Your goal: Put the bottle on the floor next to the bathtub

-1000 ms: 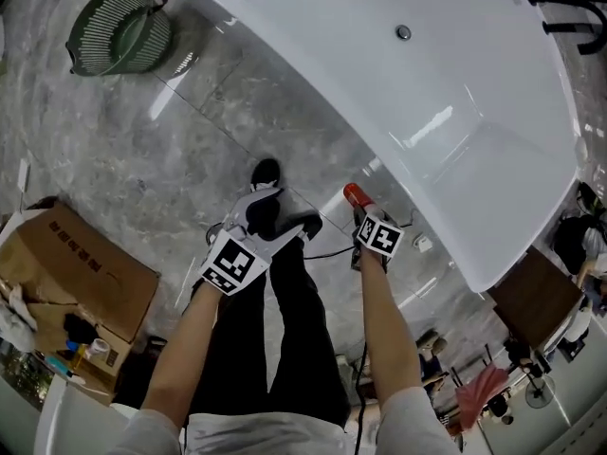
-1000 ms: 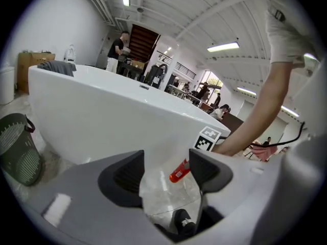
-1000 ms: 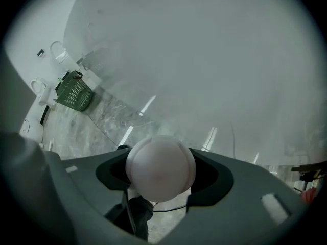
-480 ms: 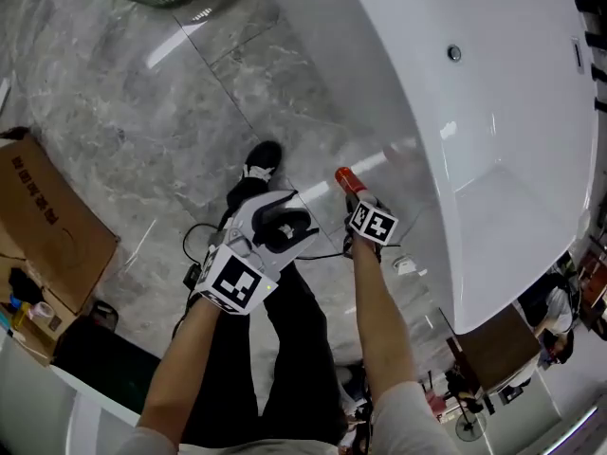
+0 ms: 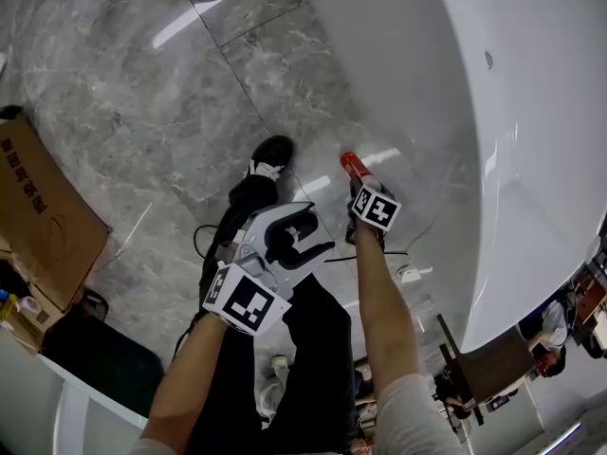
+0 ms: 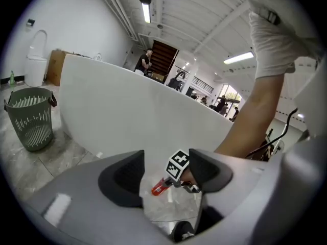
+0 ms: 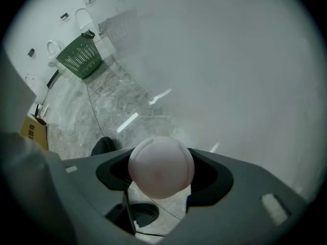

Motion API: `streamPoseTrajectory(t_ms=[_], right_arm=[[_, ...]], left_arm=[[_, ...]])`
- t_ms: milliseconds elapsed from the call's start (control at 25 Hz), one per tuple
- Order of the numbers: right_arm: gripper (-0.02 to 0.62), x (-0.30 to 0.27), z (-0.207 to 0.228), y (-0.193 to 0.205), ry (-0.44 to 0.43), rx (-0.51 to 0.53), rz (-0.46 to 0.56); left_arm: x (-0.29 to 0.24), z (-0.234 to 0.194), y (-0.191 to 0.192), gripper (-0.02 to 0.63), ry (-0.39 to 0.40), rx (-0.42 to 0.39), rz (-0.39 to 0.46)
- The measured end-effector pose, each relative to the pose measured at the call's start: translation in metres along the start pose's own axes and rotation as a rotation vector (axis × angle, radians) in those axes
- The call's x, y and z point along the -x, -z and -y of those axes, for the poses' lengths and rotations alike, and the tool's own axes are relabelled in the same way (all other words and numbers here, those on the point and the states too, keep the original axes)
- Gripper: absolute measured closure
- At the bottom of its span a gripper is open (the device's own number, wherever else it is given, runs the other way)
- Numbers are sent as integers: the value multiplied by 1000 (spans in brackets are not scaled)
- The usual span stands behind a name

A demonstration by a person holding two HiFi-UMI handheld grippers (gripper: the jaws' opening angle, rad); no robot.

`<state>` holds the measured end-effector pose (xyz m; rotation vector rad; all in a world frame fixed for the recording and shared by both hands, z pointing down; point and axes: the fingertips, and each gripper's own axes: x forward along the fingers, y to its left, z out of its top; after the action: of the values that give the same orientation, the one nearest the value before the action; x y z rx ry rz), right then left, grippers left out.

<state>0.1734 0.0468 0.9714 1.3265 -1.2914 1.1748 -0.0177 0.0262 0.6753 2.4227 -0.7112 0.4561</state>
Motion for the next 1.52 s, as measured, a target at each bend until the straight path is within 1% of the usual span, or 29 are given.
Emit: streamPoseTrajectory(t_ms=[160, 360, 520, 560, 600, 760, 960, 1080, 1200, 1320, 1440, 1520], right_arm=[[308, -12, -1, -2, 18, 18, -5], [309, -6, -3, -6, 33, 21, 11], [317, 13, -7, -3, 27, 15, 22], [335, 19, -8, -4, 25, 11, 28], [341, 26, -8, -6, 23, 8, 35], [341, 61, -5, -14, 5, -28, 64], [341, 125, 2, -26, -34, -124, 115], [341, 170, 0, -33, -61, -168, 159], [341, 206, 0, -24, -76, -184, 163], [341, 237, 8, -17, -78, -219, 192], [341, 261, 9, -9, -89, -255, 239], [341, 276, 9, -4, -96, -273, 276]], left_arm=[[4, -12, 9, 279, -7, -7, -19], [8, -14, 10, 279, 3, -19, -34], [9, -5, 7, 279, 36, -78, -41], [9, -3, 5, 279, 47, -91, -47], [8, 0, 2, 279, 58, -100, -56], [5, 9, -10, 279, 93, -122, -105], [-1, 27, -32, 279, 150, -171, -165], [-4, 32, -44, 279, 197, -221, -218], [-5, 42, -54, 279, 268, -288, -285], [-7, 56, -64, 279, 336, -358, -338], [-9, 63, -68, 279, 373, -411, -381], [-9, 67, -72, 279, 377, -435, -402]])
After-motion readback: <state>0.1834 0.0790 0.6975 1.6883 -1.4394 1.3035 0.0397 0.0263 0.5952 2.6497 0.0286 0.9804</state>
